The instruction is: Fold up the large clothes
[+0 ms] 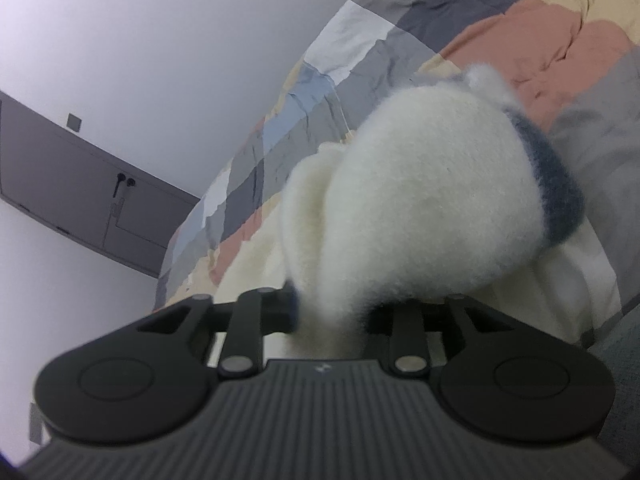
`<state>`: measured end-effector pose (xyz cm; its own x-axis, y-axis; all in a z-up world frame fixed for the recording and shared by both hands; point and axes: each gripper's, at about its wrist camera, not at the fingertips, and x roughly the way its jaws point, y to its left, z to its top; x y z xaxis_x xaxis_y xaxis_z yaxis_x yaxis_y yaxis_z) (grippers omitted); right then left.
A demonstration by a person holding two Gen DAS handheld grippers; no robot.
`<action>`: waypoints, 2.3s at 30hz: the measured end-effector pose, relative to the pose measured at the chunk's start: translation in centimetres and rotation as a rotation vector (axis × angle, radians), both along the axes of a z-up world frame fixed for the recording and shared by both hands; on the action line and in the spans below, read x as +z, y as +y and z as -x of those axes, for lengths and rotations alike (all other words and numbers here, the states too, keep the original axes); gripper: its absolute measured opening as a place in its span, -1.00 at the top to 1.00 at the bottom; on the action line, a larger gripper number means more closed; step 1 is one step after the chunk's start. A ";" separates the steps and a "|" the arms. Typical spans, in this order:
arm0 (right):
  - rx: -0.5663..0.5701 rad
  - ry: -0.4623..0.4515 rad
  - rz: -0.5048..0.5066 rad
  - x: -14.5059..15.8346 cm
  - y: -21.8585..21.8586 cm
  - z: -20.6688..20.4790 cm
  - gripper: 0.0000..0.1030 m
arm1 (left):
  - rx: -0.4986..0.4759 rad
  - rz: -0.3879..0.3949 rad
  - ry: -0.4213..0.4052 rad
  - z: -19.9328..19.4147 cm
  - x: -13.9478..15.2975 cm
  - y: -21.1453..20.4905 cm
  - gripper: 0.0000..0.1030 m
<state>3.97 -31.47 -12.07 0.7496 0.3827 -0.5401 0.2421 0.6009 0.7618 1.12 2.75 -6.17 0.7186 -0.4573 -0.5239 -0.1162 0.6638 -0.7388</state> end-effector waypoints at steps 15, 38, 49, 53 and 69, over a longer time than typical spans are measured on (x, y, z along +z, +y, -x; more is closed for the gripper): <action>0.051 -0.145 0.131 3.4 0.0 -7.2 -0.14 | -0.092 -0.159 -0.128 -9.9 4.1 -2.3 -0.49; 0.209 -0.066 0.375 -3.7 0.9 -21.9 -0.07 | -0.145 -0.327 -0.097 -22.7 -3.5 -3.0 -0.49; 0.198 -0.111 0.406 -0.5 -1.0 -20.3 -0.57 | -0.047 -0.448 -0.192 -18.9 0.7 -1.5 -0.62; 0.146 -0.129 0.487 0.8 -2.5 -19.6 -0.67 | 0.054 -0.539 -0.161 -18.4 0.9 0.6 -0.62; 0.037 0.023 0.412 -1.4 -10.0 -19.6 -0.67 | 0.124 -0.435 -0.058 -21.1 -4.0 3.4 -0.57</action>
<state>23.61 -41.46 -13.46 0.7251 0.1577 -0.6704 0.2290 0.8628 0.4507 22.17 6.15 -10.17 0.7879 -0.1126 -0.6055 -0.1809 0.8974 -0.4024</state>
